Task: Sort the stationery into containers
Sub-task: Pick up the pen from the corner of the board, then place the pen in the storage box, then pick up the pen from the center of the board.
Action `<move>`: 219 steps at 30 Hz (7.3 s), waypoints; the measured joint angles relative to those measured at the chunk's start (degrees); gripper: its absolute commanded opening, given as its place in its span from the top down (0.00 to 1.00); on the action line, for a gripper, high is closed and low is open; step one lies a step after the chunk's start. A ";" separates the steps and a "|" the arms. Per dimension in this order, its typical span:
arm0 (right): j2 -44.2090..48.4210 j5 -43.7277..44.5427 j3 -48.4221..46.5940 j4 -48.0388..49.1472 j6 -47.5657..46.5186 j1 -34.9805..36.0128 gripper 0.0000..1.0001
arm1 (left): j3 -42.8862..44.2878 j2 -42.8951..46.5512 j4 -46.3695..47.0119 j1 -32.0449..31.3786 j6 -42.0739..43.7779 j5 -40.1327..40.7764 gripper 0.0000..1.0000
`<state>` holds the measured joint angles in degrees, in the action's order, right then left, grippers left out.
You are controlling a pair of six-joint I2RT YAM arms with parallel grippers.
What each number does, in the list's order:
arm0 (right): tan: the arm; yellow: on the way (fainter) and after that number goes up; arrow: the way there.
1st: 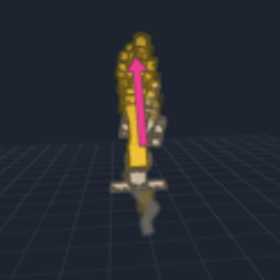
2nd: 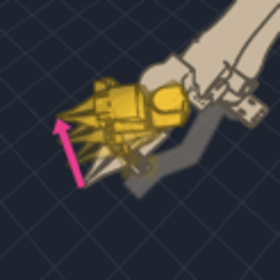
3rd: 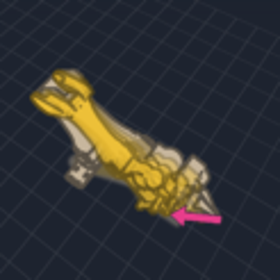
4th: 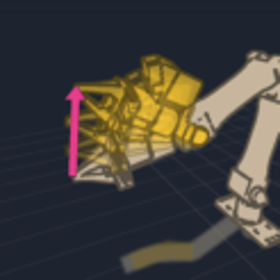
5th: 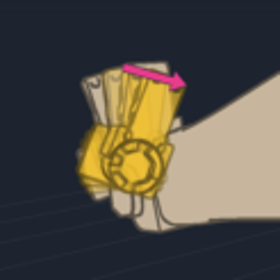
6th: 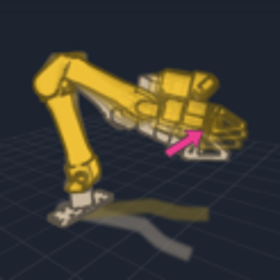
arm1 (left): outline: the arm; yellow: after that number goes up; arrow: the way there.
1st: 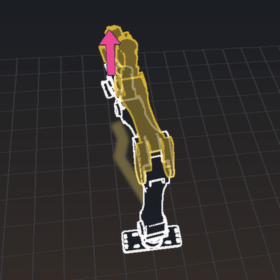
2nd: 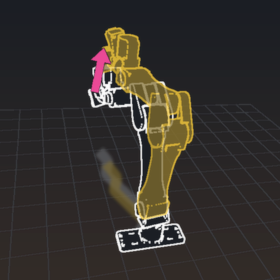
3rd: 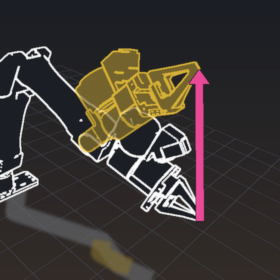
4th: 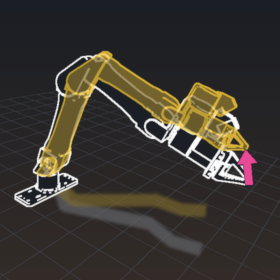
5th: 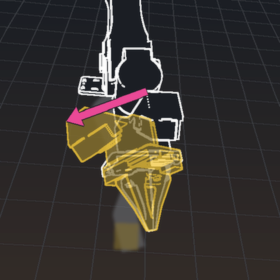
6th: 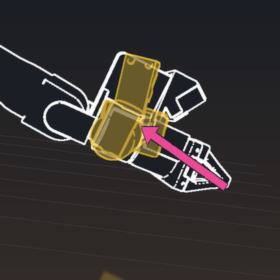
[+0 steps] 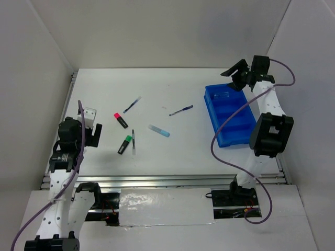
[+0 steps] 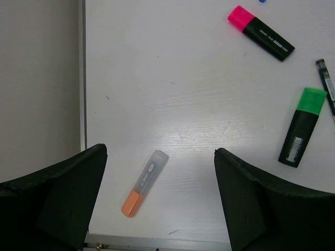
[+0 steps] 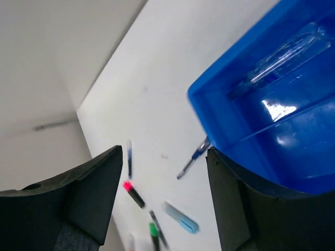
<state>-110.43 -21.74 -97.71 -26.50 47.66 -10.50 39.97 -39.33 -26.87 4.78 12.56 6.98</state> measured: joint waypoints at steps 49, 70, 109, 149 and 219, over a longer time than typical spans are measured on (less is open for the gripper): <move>30.67 3.87 23.65 -9.31 -56.92 16.85 0.30 | 13.46 -53.77 -18.51 24.72 30.69 -7.61 0.48; 59.52 -5.62 42.16 1.97 -86.75 27.63 0.47 | 50.45 -53.42 -32.11 2.64 15.13 -28.11 1.00; 46.29 3.21 54.95 27.08 -129.59 68.96 0.50 | 44.17 -48.54 -43.45 -31.30 -2.19 -42.80 1.00; 38.47 6.05 52.39 30.29 -138.66 66.23 1.00 | 42.84 -48.81 -41.00 -31.95 -4.09 -39.10 0.09; 32.50 -8.41 30.08 12.07 -120.58 -0.79 0.55 | 43.23 -61.55 -11.30 -34.88 22.47 -25.14 0.48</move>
<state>-77.93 -30.15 -67.64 -14.44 -72.93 -11.29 83.20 -100.88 -38.17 -30.11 35.03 -18.15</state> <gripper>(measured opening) 0.455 0.531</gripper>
